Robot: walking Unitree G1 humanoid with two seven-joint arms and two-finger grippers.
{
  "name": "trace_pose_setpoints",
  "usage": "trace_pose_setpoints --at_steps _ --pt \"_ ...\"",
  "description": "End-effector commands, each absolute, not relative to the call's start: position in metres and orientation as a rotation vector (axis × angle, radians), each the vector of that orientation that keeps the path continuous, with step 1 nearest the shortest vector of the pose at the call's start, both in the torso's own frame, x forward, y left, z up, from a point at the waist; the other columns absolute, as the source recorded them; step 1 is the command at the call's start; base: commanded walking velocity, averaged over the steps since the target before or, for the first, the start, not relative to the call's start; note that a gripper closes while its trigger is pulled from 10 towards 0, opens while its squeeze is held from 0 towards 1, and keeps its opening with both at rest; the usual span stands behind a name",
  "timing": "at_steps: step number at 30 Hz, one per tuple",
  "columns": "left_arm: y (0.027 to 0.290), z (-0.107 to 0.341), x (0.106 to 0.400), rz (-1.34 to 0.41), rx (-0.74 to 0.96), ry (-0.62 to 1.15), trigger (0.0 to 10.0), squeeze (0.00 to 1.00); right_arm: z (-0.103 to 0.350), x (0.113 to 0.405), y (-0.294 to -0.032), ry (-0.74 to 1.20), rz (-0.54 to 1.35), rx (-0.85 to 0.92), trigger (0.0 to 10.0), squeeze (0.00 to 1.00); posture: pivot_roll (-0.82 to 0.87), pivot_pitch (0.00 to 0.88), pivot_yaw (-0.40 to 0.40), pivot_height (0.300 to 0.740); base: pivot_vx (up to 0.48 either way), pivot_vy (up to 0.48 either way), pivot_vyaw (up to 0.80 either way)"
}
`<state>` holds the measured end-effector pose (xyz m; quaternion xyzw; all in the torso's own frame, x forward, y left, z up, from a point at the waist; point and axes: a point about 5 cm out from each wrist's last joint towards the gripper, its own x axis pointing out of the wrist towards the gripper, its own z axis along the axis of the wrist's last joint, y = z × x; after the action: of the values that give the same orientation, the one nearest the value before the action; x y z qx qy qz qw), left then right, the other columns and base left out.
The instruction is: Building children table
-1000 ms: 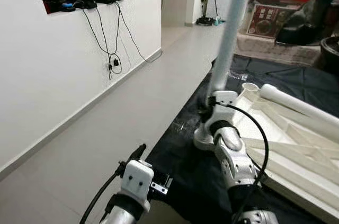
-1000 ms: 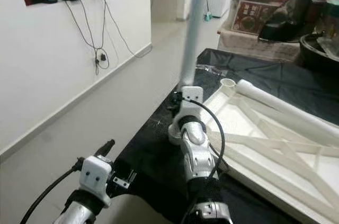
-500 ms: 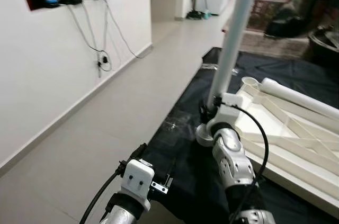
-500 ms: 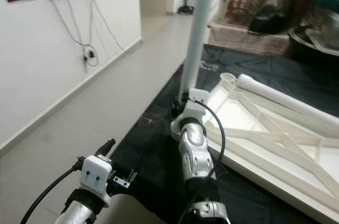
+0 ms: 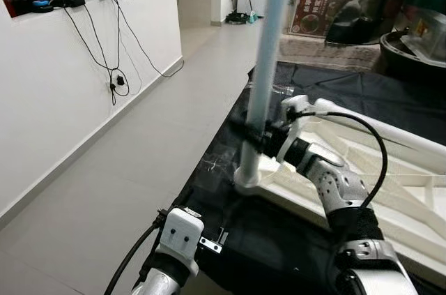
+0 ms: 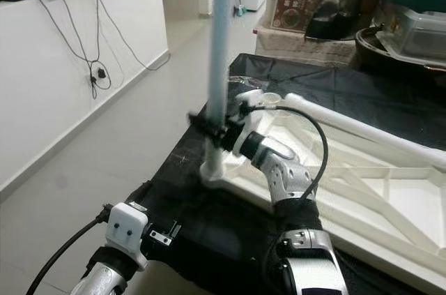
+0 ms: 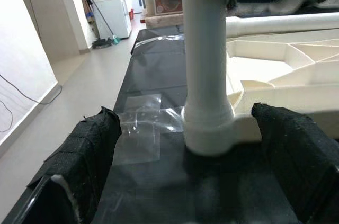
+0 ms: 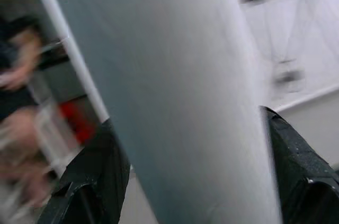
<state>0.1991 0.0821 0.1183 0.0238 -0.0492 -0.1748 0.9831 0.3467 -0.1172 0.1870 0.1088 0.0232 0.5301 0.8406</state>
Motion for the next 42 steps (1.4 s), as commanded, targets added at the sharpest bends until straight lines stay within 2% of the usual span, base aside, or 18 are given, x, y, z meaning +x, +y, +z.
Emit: trace_pose_setpoints --at_steps 1,7,8,11,12,18,20,21,22,24,25,27,28,30,38,39,41,42 --pt "0.083 0.112 0.199 -0.348 0.050 -0.068 10.0 0.00 0.173 0.335 -0.104 0.152 1.383 0.210 10.0 0.00 0.09 0.000 -0.029 0.740 0.000 0.000 0.00" --pt "0.083 0.112 0.199 -0.346 0.050 -0.067 10.0 0.00 0.169 0.336 -0.099 0.193 1.522 0.184 10.0 0.00 0.10 0.000 -0.034 0.740 0.000 0.000 0.00" --pt "0.082 0.112 0.199 -0.345 0.049 -0.066 10.0 0.00 0.168 0.337 -0.096 0.204 1.533 0.173 2.7 0.00 0.10 0.000 -0.034 0.740 0.000 0.000 0.00" --pt "0.082 0.112 0.199 -0.345 0.049 -0.065 10.0 0.00 0.167 0.338 -0.094 0.208 1.534 0.165 2.7 0.00 0.10 0.000 -0.034 0.740 0.000 0.000 0.00" --pt "0.082 0.112 0.199 -0.345 0.049 -0.064 10.0 0.00 0.166 0.338 -0.093 0.194 1.513 0.168 0.0 0.00 0.10 0.000 -0.034 0.740 0.000 0.000 0.00" --pt "0.083 0.111 0.198 -0.346 0.049 -0.061 10.0 0.00 0.161 0.337 -0.091 0.135 1.379 0.160 0.0 0.00 0.10 0.000 -0.028 0.740 0.000 0.000 0.00" --pt "0.083 0.111 0.198 -0.346 0.050 -0.060 10.0 0.00 0.157 0.346 -0.092 0.084 1.108 0.144 0.0 0.00 0.09 0.000 -0.030 0.740 0.000 0.000 0.00" --pt "0.083 0.111 0.198 -0.346 0.050 -0.060 10.0 0.00 0.157 0.346 -0.092 0.084 1.108 0.144 0.0 0.00 0.09 0.000 -0.030 0.740 0.000 0.000 0.00" --pt "0.083 0.111 0.198 -0.346 0.050 -0.060 10.0 0.00 0.154 0.353 -0.096 0.070 0.949 0.146 0.0 0.00 0.09 0.000 -0.030 0.740 0.000 0.000 0.00" --pt "0.083 0.111 0.198 -0.349 0.051 -0.060 10.0 0.00 0.146 0.364 -0.121 0.056 0.460 0.096 0.0 0.00 0.08 0.000 -0.021 0.740 0.000 0.000 0.00" --pt "0.083 0.111 0.198 -0.349 0.051 -0.060 10.0 0.00 0.146 0.364 -0.121 0.056 0.460 0.096 0.0 0.00 0.08 0.000 -0.021 0.740 0.000 0.000 0.00" --pt "0.084 0.111 0.198 -0.350 0.052 -0.060 10.0 0.00 0.142 0.359 -0.151 0.044 0.075 0.037 0.0 0.00 0.08 0.000 -0.020 0.740 0.000 0.000 0.00" --pt "0.084 0.111 0.198 -0.350 0.052 -0.060 10.0 0.00 0.142 0.359 -0.151 0.044 0.075 0.037 0.0 0.00 0.08 0.000 -0.020 0.740 0.000 0.000 0.00" --pt "0.084 0.111 0.198 -0.351 0.054 -0.060 10.0 0.00 0.138 0.347 -0.170 0.054 -0.168 0.036 0.0 0.00 0.08 0.000 -0.020 0.740 0.000 0.000 0.00" --pt "0.083 0.111 0.198 -0.351 0.056 -0.060 10.0 0.00 0.131 0.338 -0.171 0.112 -0.305 0.080 0.0 0.00 0.08 0.000 -0.021 0.740 0.000 0.000 0.00" --pt "0.083 0.110 0.198 -0.351 0.056 -0.059 10.0 0.00 0.136 0.346 -0.157 0.095 -0.226 0.098 10.0 0.00 0.08 0.000 -0.027 0.740 0.000 0.000 0.00" --pt "0.083 0.110 0.198 -0.351 0.056 -0.059 10.0 0.00 0.136 0.346 -0.157 0.095 -0.226 0.098 10.0 0.00 0.08 0.000 -0.027 0.740 0.000 0.000 0.00" --pt "0.083 0.110 0.198 -0.350 0.056 -0.059 10.0 0.00 0.140 0.351 -0.148 0.063 -0.138 0.127 10.0 0.00 0.08 0.000 -0.027 0.740 0.000 0.000 0.00"
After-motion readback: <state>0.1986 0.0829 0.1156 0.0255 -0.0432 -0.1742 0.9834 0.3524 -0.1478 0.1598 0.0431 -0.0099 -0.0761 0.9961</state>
